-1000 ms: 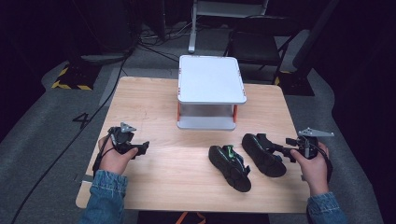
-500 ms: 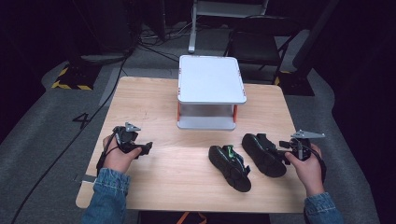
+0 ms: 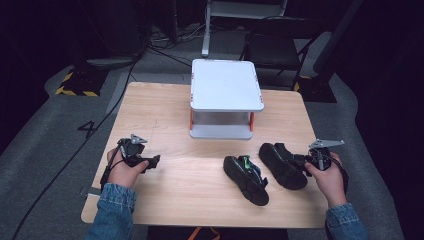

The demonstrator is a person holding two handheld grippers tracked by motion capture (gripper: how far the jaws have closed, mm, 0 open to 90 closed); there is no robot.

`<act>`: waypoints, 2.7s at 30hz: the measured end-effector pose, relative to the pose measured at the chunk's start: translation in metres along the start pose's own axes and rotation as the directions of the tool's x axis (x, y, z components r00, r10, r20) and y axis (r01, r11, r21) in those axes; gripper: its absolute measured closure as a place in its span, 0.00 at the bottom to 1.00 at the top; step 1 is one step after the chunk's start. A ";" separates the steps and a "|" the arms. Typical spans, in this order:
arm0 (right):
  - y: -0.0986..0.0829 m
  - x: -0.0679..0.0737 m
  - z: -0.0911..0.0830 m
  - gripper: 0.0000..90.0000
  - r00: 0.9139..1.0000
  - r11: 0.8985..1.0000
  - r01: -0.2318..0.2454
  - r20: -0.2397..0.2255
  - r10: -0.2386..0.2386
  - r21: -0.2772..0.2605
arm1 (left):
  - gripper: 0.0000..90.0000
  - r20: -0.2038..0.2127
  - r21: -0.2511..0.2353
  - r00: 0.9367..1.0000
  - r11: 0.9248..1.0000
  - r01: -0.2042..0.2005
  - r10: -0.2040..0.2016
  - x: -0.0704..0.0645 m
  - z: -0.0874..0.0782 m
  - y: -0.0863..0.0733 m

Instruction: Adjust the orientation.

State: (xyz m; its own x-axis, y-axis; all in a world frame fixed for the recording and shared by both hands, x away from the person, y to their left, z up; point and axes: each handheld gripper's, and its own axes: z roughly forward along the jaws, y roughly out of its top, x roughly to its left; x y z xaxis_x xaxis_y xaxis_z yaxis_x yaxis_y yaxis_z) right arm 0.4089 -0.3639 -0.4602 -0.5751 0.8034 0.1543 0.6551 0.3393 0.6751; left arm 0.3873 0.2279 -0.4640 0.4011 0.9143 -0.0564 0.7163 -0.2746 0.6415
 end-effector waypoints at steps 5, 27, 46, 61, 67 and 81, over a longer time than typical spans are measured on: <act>0.000 0.002 -0.001 0.74 0.999 0.999 0.051 0.020 -0.051 -0.005 | 0.23 0.005 0.003 1.000 1.000 0.001 -0.001 -0.001 0.002 0.000; 0.023 0.042 -0.032 0.74 0.923 0.950 0.311 0.226 -0.310 0.033 | 0.23 0.017 0.014 1.000 1.000 -0.008 0.008 -0.001 0.007 0.000; 0.019 0.047 -0.017 0.62 0.967 0.975 0.209 0.129 -0.218 0.079 | 0.23 0.030 0.030 1.000 1.000 -0.008 0.007 -0.001 0.010 -0.001; 0.015 0.047 0.003 0.77 0.995 0.995 0.032 0.096 -0.042 0.098 | 0.23 0.025 0.041 1.000 0.999 -0.015 0.014 -0.002 0.010 -0.003; 0.021 0.043 -0.001 0.97 0.989 0.998 0.028 0.142 -0.036 0.055 | 0.23 0.019 0.045 1.000 0.999 -0.004 0.003 0.000 0.005 -0.012; 0.069 0.086 -0.031 0.97 0.989 0.966 0.137 0.081 -0.122 -0.221 | 0.25 0.008 0.019 0.999 0.999 0.033 -0.033 0.005 -0.011 -0.024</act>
State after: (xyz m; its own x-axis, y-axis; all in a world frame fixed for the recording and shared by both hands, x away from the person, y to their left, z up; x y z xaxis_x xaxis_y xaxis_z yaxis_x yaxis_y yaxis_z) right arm 0.3890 -0.2867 -0.3778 -0.6090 0.7931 0.0118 0.4455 0.3297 0.8324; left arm 0.3659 0.2429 -0.4719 0.3820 0.9204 -0.0834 0.7398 -0.2505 0.6244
